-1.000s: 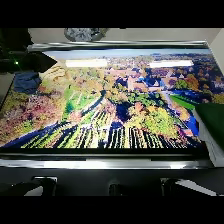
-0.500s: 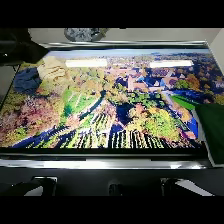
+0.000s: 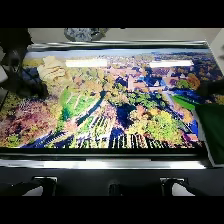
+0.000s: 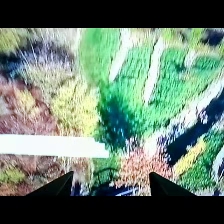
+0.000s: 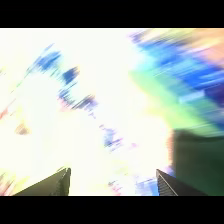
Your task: Fold the shirts.
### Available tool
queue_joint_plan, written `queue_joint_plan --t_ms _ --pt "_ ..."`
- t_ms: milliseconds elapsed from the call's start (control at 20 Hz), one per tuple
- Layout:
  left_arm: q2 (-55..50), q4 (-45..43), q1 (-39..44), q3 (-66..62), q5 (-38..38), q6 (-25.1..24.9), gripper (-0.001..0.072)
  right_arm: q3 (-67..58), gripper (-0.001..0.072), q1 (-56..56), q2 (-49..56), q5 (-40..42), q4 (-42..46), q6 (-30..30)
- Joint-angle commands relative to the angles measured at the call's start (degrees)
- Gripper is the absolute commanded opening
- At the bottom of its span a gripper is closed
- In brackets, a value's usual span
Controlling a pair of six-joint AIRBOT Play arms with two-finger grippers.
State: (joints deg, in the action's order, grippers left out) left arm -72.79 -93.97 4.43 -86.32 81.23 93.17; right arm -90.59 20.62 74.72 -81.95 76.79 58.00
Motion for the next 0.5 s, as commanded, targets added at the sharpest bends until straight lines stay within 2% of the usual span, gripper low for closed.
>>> queue_joint_plan --t_ms 0,100,450 --pt "6.6 3.1 0.7 21.5 -4.3 4.7 0.0577 12.3 0.0635 -14.5 0.7 -1.2 3.4 4.0" --pt "10.2 3.0 1.6 27.3 -9.1 5.4 0.0577 14.8 0.0698 -16.3 0.7 0.9 3.4 5.5" --pt "10.8 3.0 1.7 28.1 -9.1 5.5 0.0577 14.8 0.0694 -16.5 0.6 0.9 3.8 3.3"
